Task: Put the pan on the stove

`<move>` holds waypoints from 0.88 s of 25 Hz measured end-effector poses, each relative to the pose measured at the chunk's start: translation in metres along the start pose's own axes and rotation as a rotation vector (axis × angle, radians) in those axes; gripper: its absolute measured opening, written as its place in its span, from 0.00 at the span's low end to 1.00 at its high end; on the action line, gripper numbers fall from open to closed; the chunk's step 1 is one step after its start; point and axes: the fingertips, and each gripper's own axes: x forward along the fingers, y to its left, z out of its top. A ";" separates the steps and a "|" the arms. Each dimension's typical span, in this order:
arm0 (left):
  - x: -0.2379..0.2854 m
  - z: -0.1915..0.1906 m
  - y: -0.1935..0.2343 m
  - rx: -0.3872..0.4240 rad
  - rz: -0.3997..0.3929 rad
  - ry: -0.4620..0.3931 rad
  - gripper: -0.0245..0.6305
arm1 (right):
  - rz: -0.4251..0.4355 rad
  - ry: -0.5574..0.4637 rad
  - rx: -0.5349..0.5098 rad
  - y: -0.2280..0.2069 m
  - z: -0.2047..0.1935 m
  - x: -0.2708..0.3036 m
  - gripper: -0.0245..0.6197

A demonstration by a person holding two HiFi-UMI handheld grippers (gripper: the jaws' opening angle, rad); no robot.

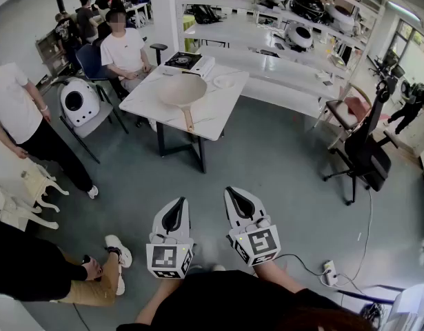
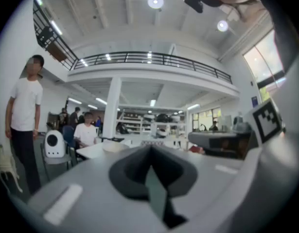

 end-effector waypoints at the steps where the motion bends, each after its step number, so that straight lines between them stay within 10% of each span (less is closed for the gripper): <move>1: 0.001 -0.001 -0.001 -0.001 0.002 0.001 0.05 | 0.004 -0.001 0.002 -0.001 -0.001 0.000 0.07; 22: 0.044 -0.021 0.004 -0.036 -0.017 0.002 0.05 | 0.024 -0.012 0.067 -0.031 -0.026 0.023 0.07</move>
